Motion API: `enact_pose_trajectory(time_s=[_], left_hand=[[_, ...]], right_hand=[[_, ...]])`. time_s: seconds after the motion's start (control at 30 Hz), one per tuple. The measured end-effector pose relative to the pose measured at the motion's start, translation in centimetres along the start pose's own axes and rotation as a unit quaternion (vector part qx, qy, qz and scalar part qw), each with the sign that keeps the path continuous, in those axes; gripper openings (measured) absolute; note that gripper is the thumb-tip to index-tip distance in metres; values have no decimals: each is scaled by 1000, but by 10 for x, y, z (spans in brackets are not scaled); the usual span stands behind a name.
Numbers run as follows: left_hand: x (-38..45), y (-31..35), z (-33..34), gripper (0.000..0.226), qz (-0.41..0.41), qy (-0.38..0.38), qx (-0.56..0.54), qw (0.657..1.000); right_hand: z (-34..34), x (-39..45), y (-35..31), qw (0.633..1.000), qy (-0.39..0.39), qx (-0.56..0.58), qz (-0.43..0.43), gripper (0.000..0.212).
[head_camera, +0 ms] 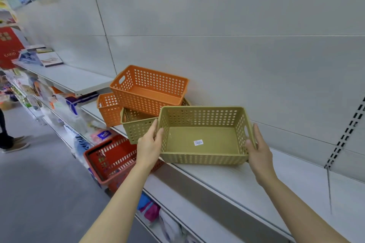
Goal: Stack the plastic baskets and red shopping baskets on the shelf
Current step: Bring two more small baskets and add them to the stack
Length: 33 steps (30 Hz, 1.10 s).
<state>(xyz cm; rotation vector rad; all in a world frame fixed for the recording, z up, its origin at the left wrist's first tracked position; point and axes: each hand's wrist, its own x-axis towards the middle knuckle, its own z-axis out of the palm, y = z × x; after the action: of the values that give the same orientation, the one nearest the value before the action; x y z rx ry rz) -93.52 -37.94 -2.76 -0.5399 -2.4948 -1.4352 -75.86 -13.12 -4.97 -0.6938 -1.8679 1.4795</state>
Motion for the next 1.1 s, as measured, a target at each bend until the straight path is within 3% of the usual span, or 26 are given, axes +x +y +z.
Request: enact_pose_trajectory(time_s=[0.13, 0.23, 0.37, 0.47, 0.57, 0.67, 0.8, 0.9, 1.1], left_hand=[[58, 4, -26, 51, 32, 115, 34, 992], [123, 2, -56, 48, 64, 156, 84, 982], [208, -26, -81, 63, 25, 132, 210, 968], [242, -39, -95, 76, -15, 99, 185, 978], [263, -47, -108, 74, -51, 68, 142, 986], [272, -53, -112, 66, -62, 37, 134, 988], [287, -68, -103, 56, -98, -31, 40, 994], [287, -79, -94, 52, -85, -4, 43, 995], [181, -41, -83, 48, -53, 131, -14, 990]], right_hand=[[2, -8, 2, 999, 45, 6, -13, 53], [4, -15, 4, 998, 62, 0, -8, 51], [9, -24, 1, 995, 101, 3, 4, 49], [9, -31, 6, 992, 126, 1, 3, 50], [8, -35, 11, 990, 138, -14, -2, 51], [8, -36, 14, 988, 148, -31, -5, 53], [5, -41, 17, 983, 174, -53, 7, 54], [2, -50, 12, 981, 187, -43, 8, 53], [-18, -83, -1, 982, 191, -13, 1, 40]])
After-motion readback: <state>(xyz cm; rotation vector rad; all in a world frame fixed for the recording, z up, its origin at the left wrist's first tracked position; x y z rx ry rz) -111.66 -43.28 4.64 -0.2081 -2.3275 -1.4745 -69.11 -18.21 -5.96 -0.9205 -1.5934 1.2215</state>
